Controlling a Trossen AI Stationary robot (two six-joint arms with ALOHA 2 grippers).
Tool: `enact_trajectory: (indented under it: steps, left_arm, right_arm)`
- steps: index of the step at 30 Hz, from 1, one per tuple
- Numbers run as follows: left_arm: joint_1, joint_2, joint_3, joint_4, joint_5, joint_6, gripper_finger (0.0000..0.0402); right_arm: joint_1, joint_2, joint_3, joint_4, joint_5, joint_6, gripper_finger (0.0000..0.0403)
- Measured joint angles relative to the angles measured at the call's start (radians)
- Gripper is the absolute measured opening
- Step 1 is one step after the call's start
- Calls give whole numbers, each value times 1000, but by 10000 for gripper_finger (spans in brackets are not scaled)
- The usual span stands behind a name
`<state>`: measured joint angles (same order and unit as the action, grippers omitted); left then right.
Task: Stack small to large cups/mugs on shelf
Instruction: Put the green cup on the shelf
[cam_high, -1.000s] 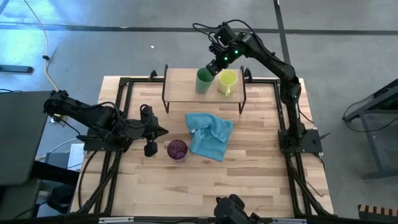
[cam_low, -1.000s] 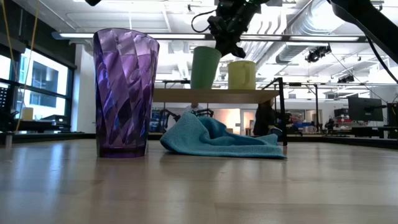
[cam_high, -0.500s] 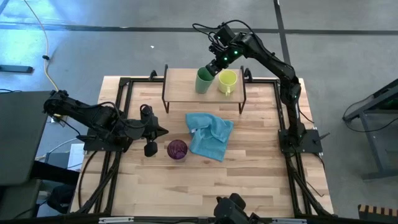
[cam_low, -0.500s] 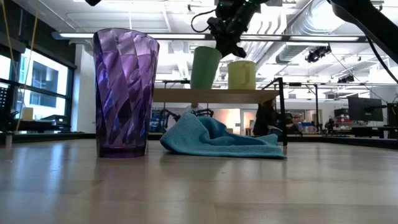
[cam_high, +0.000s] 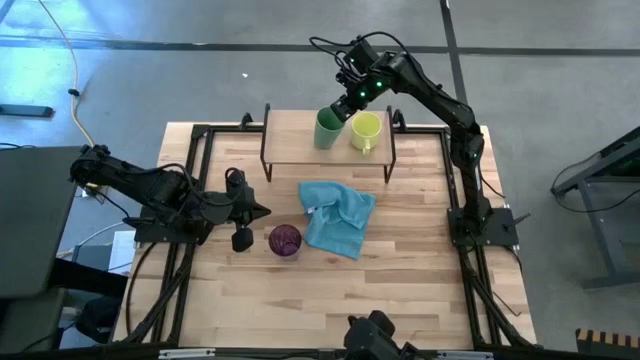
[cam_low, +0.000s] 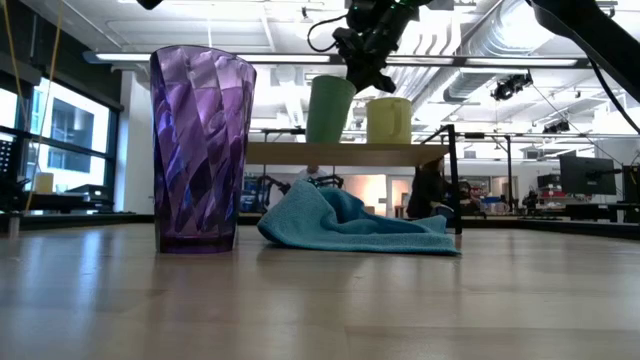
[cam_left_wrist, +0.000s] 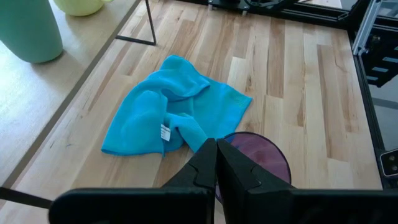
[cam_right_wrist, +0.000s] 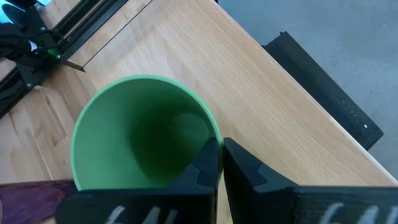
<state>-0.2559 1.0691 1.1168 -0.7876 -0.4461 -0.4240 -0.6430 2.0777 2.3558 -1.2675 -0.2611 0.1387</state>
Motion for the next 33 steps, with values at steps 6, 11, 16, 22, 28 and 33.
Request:
enact_trajectory:
  steps: [6,11,16,22,28,33]
  left_arm:
    - [0,0,0,0,0,0,1]
    - [0,0,0,0,0,0,1]
    - [0,0,0,0,0,0,1]
    - [0,0,0,0,0,0,1]
    - [0,0,0,0,0,0,1]
    - [0,0,0,1,0,0,1]
  right_arm:
    - [1,0,0,-7,0,4,0]
    - [1,0,0,-13,0,11,0]
    - [3,-2,0,-7,9,11,0]
    - [4,-19,1,6,13,11,0]
    - [4,-19,1,-13,8,10,0]
    - [4,-19,1,-21,8,11,0]
